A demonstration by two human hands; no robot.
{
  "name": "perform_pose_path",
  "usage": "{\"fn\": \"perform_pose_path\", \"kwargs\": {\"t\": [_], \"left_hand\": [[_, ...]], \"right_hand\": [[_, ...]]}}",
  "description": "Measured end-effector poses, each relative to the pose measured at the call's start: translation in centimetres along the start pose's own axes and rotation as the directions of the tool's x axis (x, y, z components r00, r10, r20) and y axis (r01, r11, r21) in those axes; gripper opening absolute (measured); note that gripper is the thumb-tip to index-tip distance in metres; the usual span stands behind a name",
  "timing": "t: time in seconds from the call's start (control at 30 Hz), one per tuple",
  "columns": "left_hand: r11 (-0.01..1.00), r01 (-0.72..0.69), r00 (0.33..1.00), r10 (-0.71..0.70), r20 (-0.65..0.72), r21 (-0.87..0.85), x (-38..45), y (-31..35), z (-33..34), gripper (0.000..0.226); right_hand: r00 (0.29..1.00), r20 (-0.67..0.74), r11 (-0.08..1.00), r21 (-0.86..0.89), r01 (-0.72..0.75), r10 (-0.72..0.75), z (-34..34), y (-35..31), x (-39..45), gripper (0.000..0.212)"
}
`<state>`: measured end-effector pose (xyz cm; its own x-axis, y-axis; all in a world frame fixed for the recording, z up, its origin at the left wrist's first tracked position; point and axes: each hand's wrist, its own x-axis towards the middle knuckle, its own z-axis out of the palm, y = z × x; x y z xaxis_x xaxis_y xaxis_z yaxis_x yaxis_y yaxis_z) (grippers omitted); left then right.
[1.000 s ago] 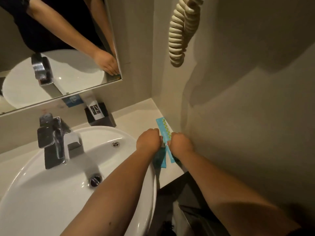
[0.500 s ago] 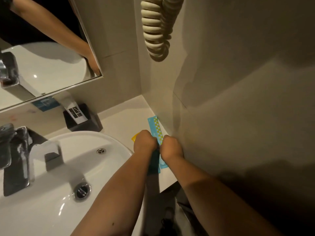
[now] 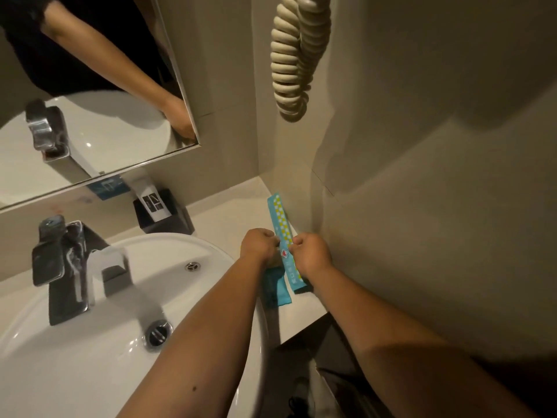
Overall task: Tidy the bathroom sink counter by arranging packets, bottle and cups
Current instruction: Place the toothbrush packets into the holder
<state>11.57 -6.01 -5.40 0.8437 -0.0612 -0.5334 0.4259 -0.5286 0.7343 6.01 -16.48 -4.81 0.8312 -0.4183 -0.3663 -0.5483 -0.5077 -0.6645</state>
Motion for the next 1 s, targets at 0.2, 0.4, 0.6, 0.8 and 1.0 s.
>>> {"fn": "perform_pose_path", "kwargs": {"t": [0.2,0.4,0.6,0.8,1.0], "left_hand": [[0.987,-0.092,0.994,0.083,-0.07,-0.129,-2.5,1.5,-3.4,0.007],[0.965,-0.238,0.958,0.215,-0.189,-0.111,-5.7,1.7,-9.2,0.007],[0.944,-0.322,0.906,0.284,-0.314,-0.074,-8.0,1.5,-15.1,0.012],[0.921,-0.352,0.895,0.28,-0.348,-0.165,-8.0,0.6,-19.4,0.017],[0.908,-0.386,0.822,0.259,-0.508,-0.161,-6.5,1.0,-21.4,0.013]], "right_hand": [[0.997,-0.022,0.996,0.048,0.07,-0.069,-1.8,-2.9,-1.5,0.017],[0.978,0.061,0.98,0.034,0.198,-0.2,-1.7,-8.0,-3.2,0.007],[0.926,0.085,0.927,0.118,0.356,-0.367,0.2,-13.4,-4.6,0.017],[0.898,0.204,0.917,0.184,0.355,-0.389,2.2,-17.5,-4.7,0.021],[0.815,0.318,0.871,0.255,0.419,-0.485,3.7,-21.1,-2.6,0.005]]}}
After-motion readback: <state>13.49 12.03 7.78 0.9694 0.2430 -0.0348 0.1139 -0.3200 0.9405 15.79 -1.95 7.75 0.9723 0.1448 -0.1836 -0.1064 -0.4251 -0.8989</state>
